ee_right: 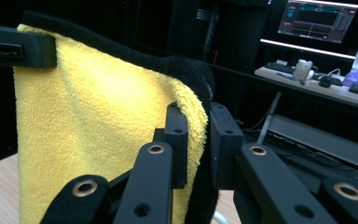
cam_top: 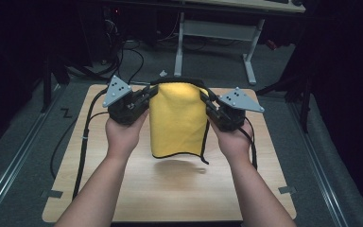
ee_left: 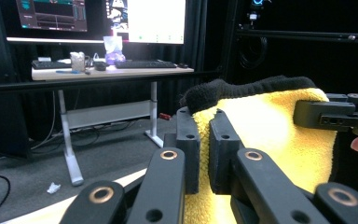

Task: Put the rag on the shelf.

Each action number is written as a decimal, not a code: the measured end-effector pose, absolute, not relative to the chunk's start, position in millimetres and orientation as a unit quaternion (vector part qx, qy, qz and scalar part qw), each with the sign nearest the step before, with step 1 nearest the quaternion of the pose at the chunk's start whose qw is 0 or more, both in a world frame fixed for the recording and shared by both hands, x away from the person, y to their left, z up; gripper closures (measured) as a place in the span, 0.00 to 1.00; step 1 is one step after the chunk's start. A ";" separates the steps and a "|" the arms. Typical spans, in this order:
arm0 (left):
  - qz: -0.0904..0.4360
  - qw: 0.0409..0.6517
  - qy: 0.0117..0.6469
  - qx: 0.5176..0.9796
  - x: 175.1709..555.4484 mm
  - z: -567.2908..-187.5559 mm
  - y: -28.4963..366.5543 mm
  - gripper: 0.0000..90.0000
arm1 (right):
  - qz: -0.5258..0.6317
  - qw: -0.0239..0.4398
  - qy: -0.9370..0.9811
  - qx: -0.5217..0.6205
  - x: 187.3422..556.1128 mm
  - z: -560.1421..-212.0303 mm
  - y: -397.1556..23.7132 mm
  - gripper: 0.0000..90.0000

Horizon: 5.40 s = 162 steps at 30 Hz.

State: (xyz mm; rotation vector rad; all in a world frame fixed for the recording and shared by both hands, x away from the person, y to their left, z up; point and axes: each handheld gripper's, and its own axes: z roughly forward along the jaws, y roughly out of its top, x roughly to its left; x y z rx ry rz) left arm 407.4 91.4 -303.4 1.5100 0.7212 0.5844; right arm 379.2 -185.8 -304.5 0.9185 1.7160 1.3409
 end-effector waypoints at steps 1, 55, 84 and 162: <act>0.254 0.632 0.315 0.661 410.3 -303.5 91.9 0.94 | 0.523 0.380 0.672 0.360 380.5 -304.3 -186.0 0.90; 0.203 0.517 0.388 0.735 533.1 -385.2 78.9 0.94 | 0.460 0.297 0.735 0.400 505.4 -368.7 -201.5 0.90; 0.122 0.502 0.417 0.748 533.7 -432.1 74.4 0.93 | 0.477 0.218 0.736 0.429 510.0 -400.5 -225.0 0.90; 0.117 0.466 0.471 0.739 506.1 -474.6 120.3 0.63 | 0.415 0.225 0.720 0.509 492.7 -438.0 -270.3 0.51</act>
